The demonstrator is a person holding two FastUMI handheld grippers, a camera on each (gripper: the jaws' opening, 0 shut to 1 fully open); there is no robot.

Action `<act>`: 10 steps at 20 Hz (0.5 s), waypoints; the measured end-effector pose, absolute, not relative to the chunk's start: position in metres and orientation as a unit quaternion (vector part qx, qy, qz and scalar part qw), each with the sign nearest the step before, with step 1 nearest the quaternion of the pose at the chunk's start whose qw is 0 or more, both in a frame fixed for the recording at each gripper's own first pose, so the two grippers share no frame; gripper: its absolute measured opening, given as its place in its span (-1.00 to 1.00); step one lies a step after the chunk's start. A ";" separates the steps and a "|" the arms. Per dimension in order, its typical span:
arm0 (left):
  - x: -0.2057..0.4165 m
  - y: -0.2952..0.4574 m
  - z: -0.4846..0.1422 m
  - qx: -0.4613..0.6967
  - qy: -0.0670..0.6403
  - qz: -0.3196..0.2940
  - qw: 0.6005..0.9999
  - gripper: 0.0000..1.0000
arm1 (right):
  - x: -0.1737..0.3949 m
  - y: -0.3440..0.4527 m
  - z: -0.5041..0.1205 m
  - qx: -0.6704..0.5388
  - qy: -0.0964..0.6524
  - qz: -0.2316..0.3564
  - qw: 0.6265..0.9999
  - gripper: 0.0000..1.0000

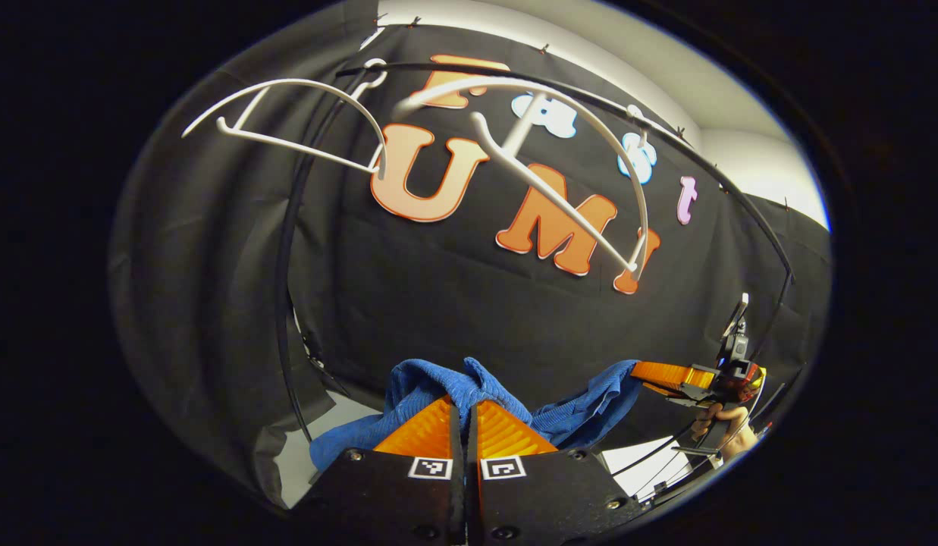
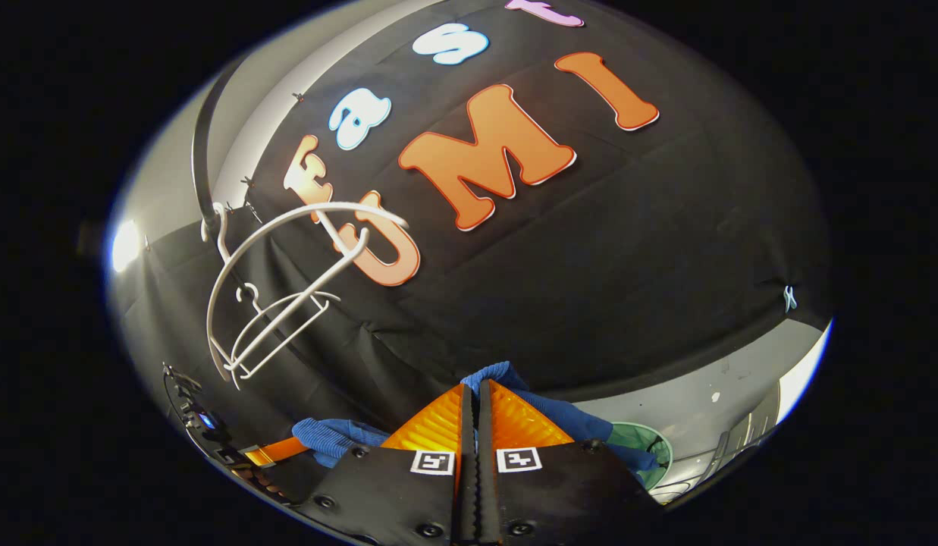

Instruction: Grasp the clothes on the hanger with both hands and then place them into the laundry hamper below.

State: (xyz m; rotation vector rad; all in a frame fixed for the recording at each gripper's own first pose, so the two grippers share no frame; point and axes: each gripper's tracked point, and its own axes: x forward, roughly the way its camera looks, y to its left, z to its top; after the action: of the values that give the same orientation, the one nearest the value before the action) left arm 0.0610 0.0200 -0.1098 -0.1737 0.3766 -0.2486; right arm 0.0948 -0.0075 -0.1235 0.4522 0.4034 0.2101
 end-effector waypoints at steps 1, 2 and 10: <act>0.061 0.013 -0.119 -0.084 0.195 -0.127 0.969 -0.99 | 0.093 -0.007 -0.132 0.218 0.205 0.101 0.949 -0.87; 0.061 0.006 -0.128 -0.083 0.204 -0.131 0.967 -0.99 | 0.090 -0.006 -0.140 0.213 0.212 0.098 0.949 -0.87; 0.072 -0.043 -0.206 -0.061 0.277 -0.158 0.946 -0.99 | 0.084 -0.005 -0.202 0.160 0.260 0.066 0.950 -0.86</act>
State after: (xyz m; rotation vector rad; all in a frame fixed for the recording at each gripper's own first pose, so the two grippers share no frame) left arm 0.0718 -0.0434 -0.2058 -0.1234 0.5643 -0.3221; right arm 0.0840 -0.0053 -0.2024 0.3258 0.5291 0.1340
